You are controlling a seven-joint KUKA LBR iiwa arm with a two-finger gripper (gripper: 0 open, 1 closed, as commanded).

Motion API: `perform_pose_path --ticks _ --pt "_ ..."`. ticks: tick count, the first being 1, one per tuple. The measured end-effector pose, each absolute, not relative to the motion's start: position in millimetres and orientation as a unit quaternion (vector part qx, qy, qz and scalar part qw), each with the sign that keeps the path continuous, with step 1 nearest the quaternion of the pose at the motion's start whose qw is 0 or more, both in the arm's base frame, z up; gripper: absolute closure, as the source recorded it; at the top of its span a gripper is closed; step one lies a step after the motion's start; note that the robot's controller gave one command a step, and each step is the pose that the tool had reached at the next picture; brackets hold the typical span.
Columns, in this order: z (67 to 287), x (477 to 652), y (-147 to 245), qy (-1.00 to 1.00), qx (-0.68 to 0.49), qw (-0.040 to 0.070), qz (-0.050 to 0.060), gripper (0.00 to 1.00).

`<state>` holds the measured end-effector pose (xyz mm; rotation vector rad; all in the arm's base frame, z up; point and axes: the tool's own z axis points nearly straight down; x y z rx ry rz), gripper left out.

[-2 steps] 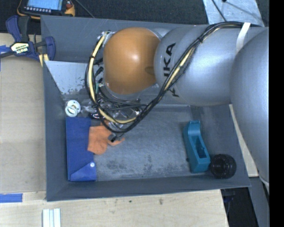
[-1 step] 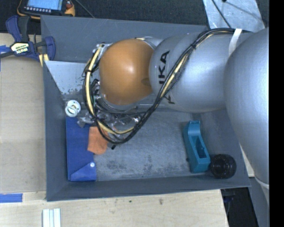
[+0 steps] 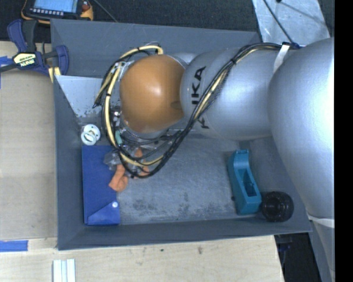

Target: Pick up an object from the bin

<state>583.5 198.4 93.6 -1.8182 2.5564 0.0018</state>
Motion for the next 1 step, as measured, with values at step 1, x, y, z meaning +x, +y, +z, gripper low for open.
perform_pose_path --ticks 1 --pt "93.6 583.4 198.3 0.815 -0.579 0.002 0.001 1.00"
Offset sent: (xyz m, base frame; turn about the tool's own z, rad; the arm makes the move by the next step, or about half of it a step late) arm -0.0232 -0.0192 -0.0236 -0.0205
